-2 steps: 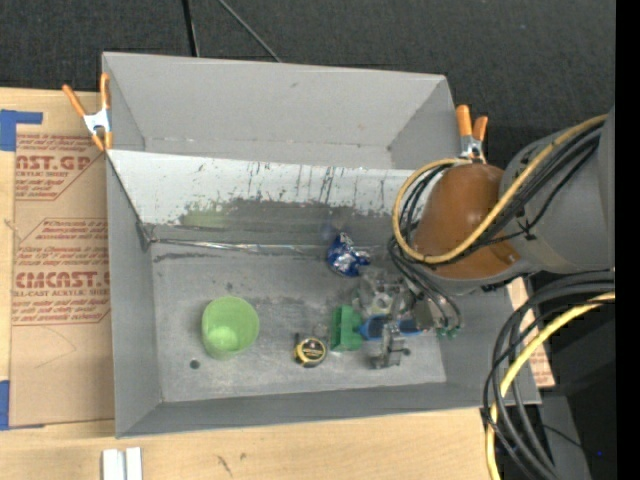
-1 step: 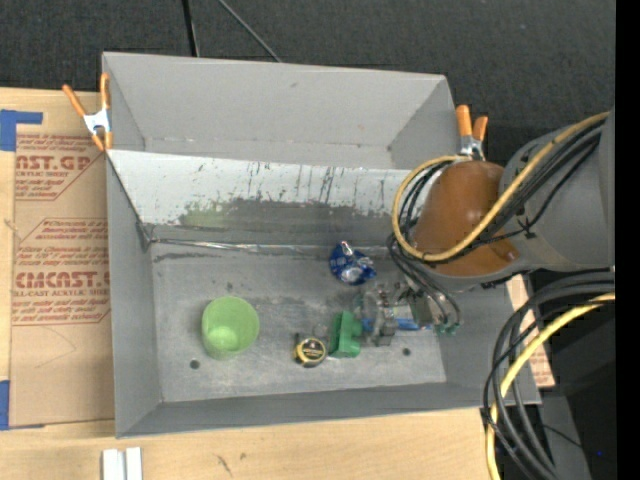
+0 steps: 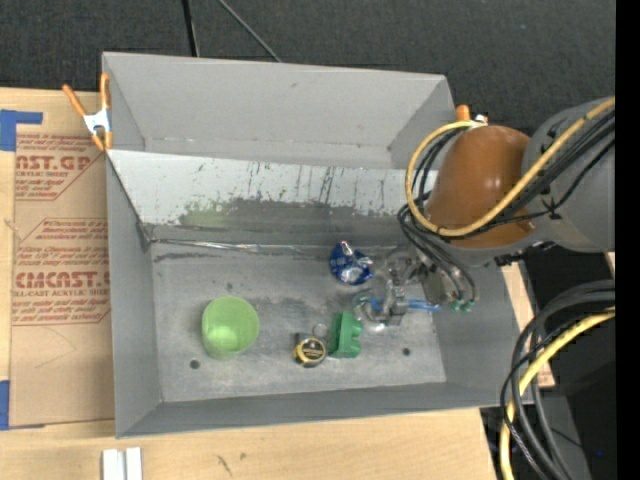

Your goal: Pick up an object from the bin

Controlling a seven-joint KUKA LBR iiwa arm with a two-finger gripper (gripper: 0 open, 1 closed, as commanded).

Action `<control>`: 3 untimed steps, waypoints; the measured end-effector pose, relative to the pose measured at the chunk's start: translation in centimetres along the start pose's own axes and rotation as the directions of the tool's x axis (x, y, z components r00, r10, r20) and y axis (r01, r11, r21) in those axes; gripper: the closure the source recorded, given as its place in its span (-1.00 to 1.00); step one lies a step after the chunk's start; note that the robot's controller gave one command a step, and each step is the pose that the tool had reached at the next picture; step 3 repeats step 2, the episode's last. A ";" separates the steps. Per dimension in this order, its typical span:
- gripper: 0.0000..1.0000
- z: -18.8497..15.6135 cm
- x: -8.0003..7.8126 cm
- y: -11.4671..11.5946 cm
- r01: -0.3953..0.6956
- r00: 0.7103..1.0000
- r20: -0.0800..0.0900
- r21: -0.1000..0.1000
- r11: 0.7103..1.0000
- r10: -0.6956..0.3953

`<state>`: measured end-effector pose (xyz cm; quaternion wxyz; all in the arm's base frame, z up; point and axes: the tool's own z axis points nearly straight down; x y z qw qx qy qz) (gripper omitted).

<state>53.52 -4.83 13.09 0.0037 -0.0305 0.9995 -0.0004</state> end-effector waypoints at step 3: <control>1.00 -10.9 -0.9 -0.7 -0.014 1.000 0.002 0.001 1.000 0.014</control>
Offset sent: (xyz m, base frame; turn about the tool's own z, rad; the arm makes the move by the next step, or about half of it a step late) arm -0.0024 0.0038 0.0486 0.0210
